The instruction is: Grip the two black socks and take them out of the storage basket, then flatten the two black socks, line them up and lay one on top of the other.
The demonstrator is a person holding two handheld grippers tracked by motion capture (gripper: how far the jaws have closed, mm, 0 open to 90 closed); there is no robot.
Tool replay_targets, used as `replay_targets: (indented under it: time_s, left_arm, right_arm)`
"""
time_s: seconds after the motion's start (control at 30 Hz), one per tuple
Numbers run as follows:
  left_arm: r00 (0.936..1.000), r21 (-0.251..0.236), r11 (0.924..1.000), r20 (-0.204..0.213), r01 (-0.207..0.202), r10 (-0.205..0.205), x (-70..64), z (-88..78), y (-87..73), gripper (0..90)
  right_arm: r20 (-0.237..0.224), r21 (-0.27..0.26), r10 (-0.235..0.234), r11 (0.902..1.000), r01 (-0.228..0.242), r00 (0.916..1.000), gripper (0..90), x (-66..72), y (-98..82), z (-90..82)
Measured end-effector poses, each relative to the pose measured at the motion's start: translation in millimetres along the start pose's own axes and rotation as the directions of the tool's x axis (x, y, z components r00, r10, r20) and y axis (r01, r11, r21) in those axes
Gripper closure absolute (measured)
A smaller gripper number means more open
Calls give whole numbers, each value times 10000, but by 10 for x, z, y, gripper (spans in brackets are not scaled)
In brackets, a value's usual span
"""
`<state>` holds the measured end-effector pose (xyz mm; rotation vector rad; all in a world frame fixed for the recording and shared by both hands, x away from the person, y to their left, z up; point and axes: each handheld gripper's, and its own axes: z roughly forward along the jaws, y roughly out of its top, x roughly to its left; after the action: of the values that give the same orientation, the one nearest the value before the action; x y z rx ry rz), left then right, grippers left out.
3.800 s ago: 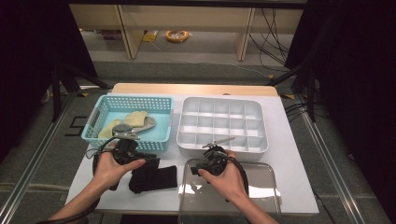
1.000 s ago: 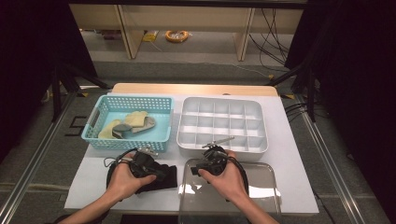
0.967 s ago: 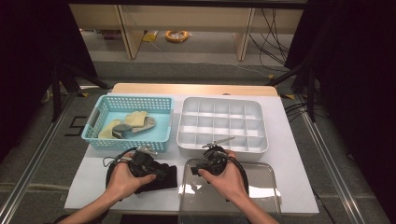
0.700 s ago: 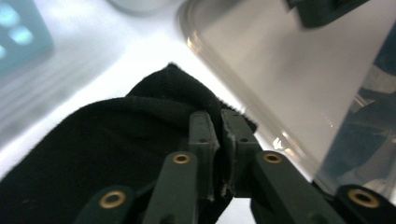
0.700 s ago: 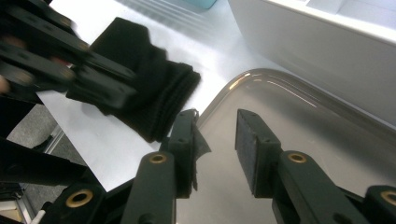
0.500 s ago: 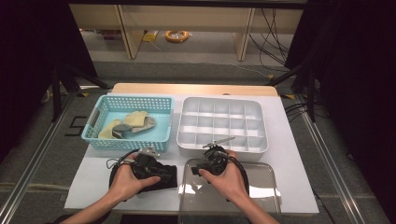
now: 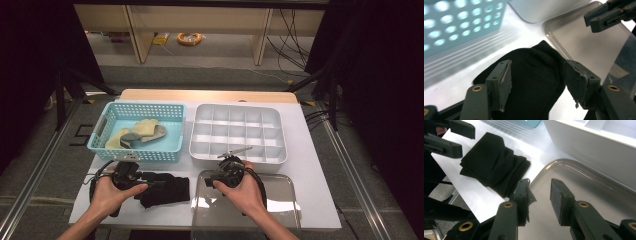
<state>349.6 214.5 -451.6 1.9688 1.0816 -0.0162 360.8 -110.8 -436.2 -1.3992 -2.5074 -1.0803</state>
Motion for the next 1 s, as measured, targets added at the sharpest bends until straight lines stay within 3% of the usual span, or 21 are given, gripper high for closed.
replay_targets:
  time_s: [0.1,0.2,0.23,0.47,0.5,0.53,0.7,0.77,1.0]
  left_arm:
    - [9991,-63,9991,19,427,-427,63,-25,-41,373]
    - [9959,-121,9963,-308,850,-853,123,-51,-88,382]
    - [9942,-137,9952,-459,965,-970,140,-58,-106,384]
    - [9871,464,9870,-514,1540,-1516,200,-58,-253,406]
    - [9858,545,9853,-546,1618,-1588,211,-60,-267,408]
    - [9840,578,9835,-590,1717,-1683,215,-63,-277,408]
    - [9770,749,9762,-798,2035,-1975,237,-64,-314,418]
    - [9719,797,9706,-818,2270,-2206,239,-64,-338,429]
    - [9650,977,9604,-520,2610,-2570,244,-97,-436,448]
  right_arm:
    - [84,39,40,10000,-40,10000,683,-4,-3,0]
    - [173,82,221,9997,-222,9996,680,-7,-5,-17]
    - [132,-53,8,10000,-7,9999,680,-22,-4,-12]
    - [5,-76,86,9999,-86,10000,677,-41,-9,-29]
    - [24,-20,387,9992,-387,9992,677,-16,-9,-37]
    - [78,-71,138,9999,-138,9999,677,-36,-3,-40]
    - [100,-135,-15,9999,16,9999,676,-32,6,-48]
    - [89,-123,50,9999,-49,9999,676,-30,3,-49]
    - [139,-71,-46,10000,47,9999,674,-14,18,-36]
